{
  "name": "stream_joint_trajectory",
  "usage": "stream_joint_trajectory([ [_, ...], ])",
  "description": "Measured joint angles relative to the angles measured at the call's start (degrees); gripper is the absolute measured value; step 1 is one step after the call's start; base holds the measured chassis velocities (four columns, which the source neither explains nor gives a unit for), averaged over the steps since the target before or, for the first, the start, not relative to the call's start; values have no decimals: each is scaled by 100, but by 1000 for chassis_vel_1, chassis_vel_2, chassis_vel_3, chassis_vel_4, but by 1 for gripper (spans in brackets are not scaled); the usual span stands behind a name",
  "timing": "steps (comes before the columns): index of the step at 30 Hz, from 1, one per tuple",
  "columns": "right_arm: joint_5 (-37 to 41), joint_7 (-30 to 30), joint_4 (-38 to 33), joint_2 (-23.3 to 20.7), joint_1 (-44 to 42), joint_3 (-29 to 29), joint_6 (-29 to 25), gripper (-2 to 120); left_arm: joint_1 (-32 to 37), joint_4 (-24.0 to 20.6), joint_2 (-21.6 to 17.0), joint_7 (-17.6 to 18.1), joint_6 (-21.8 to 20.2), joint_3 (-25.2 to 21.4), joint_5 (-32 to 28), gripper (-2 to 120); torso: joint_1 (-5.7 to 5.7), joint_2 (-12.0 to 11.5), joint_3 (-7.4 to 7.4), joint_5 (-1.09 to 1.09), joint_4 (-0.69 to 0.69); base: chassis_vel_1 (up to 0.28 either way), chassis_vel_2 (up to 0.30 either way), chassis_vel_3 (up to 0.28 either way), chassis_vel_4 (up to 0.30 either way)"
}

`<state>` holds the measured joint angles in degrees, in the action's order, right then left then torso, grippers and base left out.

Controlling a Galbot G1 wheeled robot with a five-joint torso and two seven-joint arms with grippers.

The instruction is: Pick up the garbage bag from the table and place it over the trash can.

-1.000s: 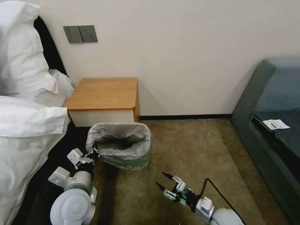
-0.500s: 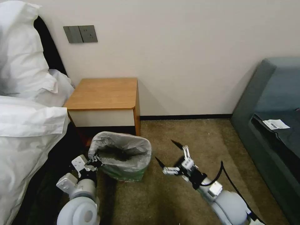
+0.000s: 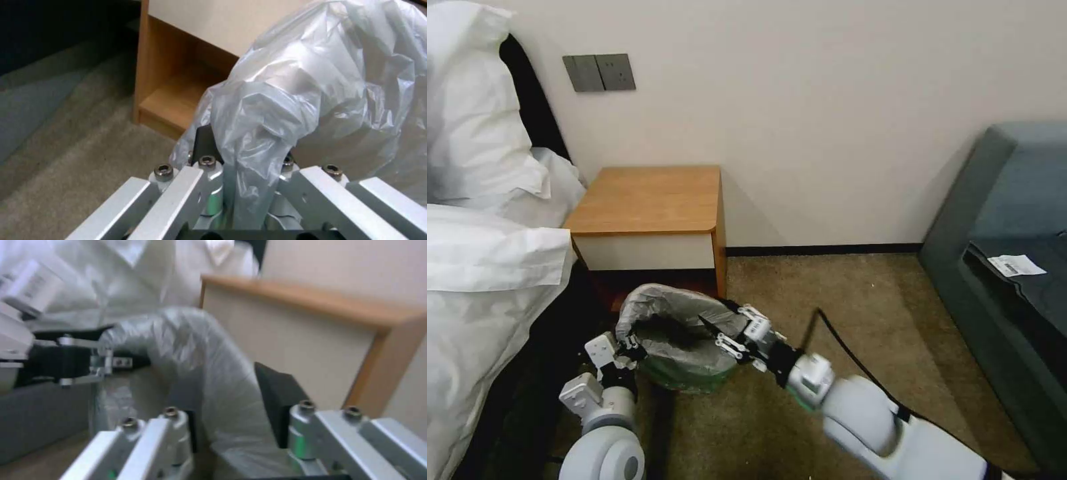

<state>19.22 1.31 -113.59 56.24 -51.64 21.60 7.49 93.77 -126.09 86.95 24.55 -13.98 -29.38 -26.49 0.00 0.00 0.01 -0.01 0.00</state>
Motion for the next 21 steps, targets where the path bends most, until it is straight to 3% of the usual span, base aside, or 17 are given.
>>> stream_joint_trajectory([
  [2, 492, 196, 105, 135, 426, 403, 533, 18, 11, 19, 44, -10, 18, 12, 109, 7, 0, 0, 0, 0, 1, 0, 0, 0, 0],
  [6, 741, 354, 284, 243, 752, 705, 756, 12, 27, 20, 74, -13, 22, 28, 186, 7, 0, 0, 0, 0, 0, 0, 0, 0, 0],
  [7, 1041, 529, 463, 358, 1053, 980, 1037, 2, 48, 20, 119, -14, 24, 57, 261, 7, 0, 0, 0, 0, 1, 0, 0, 0, 0],
  [21, 1543, 853, 1785, 904, 2224, 2159, 1494, 0, 211, -94, 246, -37, 57, 293, 602, 7, 0, 0, 0, 1, 0, 0, 0, 0, 0],
])
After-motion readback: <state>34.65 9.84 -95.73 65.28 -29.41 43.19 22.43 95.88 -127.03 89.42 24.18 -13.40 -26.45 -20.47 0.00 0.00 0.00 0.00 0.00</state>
